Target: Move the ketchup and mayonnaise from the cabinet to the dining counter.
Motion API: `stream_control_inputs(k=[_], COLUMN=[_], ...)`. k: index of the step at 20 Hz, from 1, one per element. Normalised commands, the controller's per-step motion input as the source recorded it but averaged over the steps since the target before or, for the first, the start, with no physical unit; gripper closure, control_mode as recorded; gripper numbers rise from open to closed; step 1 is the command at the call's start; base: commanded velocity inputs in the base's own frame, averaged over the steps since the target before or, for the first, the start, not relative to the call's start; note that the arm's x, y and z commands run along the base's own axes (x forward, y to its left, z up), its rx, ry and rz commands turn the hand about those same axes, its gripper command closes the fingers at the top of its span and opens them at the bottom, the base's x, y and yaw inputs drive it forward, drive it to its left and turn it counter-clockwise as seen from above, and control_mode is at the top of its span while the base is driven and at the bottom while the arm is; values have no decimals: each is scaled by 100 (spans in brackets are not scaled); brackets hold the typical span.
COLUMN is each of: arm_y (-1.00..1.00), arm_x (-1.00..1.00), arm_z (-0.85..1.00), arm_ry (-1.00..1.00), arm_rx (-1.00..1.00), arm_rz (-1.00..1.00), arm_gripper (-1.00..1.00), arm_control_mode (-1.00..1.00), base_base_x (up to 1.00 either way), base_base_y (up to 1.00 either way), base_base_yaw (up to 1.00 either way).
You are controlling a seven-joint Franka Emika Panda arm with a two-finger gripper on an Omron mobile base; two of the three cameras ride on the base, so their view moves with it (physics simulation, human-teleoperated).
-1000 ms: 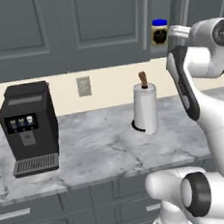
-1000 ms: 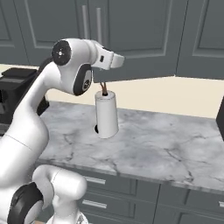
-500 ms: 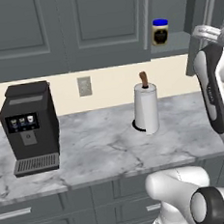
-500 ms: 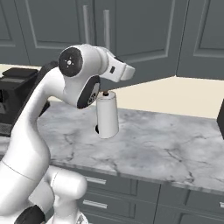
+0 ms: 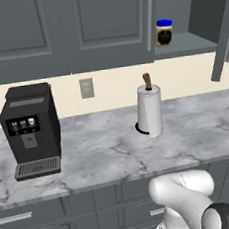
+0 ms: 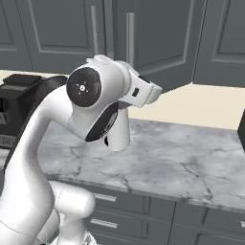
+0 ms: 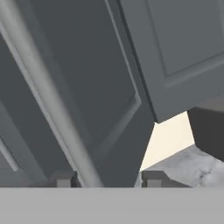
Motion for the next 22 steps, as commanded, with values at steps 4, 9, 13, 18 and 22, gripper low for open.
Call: stream_control_inputs(k=[4,9,13,18,22], arm_y=[47,95,100,89,24], arm_x=[-100,-90,7,84,100], arm_z=[0,0,0,0,0], arm_ry=[-21,-13,0,7,13], arm_rx=[0,-7,-11,-7,0], arm_rz=[0,4,0,0,0], arm_gripper=[-100,-100,-100,-100,-100], arm_control_mode=[-100,-100,-100,-100,-100], base_base_x=[0,0,0,0,0], base_base_y=[0,0,0,0,0], base_base_yaw=[0,0,0,0,0])
